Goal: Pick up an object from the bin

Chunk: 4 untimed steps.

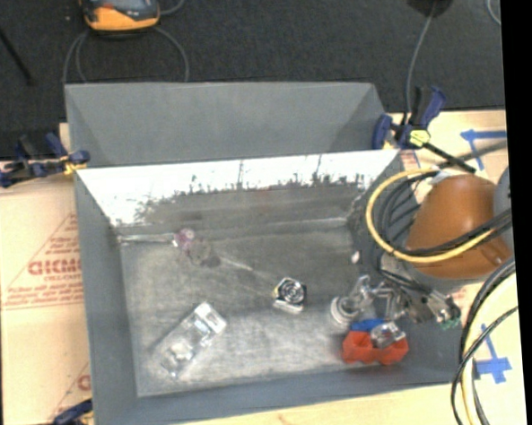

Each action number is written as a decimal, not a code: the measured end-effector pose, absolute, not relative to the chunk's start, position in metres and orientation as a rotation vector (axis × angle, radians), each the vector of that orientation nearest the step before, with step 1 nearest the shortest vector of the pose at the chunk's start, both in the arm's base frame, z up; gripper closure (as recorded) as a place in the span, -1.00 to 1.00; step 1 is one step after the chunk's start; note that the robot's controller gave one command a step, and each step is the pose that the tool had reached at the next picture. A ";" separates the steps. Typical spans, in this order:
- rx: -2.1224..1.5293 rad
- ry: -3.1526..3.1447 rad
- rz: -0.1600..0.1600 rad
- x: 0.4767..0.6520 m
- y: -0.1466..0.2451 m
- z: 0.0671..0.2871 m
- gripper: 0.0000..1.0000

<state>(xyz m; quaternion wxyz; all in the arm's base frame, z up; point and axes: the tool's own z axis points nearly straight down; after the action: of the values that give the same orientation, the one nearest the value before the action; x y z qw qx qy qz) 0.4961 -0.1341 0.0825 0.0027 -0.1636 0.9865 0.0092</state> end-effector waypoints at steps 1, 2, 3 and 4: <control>-0.509 3.074 0.026 0.500 -0.132 0.082 -1.00; -0.520 3.096 0.030 0.495 -0.134 0.082 1.00; -1.110 2.932 -0.007 0.493 -0.139 0.191 1.00; -1.123 2.923 -0.013 0.509 -0.158 0.330 1.00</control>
Offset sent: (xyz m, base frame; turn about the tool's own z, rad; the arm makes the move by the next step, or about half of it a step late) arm 0.0000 0.0000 0.0000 0.0000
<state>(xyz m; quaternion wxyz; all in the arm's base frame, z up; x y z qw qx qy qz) 0.5091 -0.1579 0.3302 0.0050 -0.3587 0.9334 -0.0041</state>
